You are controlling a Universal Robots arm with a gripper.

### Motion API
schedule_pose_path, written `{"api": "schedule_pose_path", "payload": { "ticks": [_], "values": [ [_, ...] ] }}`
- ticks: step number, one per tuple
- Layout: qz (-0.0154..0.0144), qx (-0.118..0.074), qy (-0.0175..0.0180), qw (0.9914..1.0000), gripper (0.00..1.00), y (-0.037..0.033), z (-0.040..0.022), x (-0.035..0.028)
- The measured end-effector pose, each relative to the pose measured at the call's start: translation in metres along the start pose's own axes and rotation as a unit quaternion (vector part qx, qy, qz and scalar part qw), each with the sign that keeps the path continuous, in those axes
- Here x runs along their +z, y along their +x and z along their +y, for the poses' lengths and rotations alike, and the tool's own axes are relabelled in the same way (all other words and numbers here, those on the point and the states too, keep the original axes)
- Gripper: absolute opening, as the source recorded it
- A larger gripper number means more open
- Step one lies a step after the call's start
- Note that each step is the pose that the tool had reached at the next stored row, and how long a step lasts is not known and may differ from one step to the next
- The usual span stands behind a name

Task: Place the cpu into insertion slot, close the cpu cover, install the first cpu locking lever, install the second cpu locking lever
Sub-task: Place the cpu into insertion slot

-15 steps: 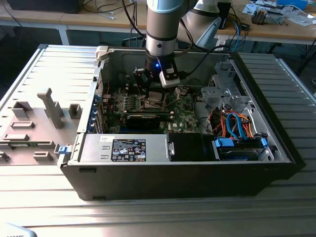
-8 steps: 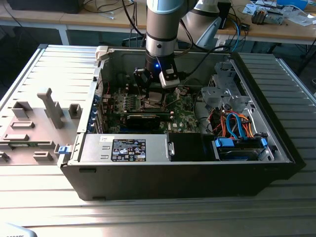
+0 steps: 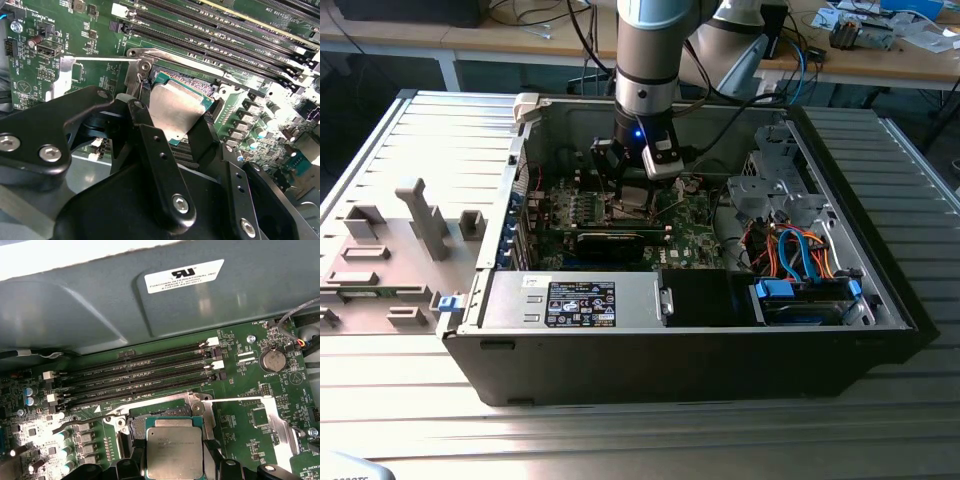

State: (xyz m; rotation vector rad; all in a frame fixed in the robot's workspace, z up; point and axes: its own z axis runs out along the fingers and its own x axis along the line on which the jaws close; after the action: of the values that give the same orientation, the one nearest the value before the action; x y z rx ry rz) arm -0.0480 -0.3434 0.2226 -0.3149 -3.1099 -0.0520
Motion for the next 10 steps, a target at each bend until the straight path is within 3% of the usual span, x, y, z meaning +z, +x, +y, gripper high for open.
{"api": "schedule_pose_path", "payload": {
  "ticks": [10],
  "values": [
    [-0.0001,0.003,-0.0001,0.99999,0.54,0.0000,0.0000,0.0013]
  ]
}}
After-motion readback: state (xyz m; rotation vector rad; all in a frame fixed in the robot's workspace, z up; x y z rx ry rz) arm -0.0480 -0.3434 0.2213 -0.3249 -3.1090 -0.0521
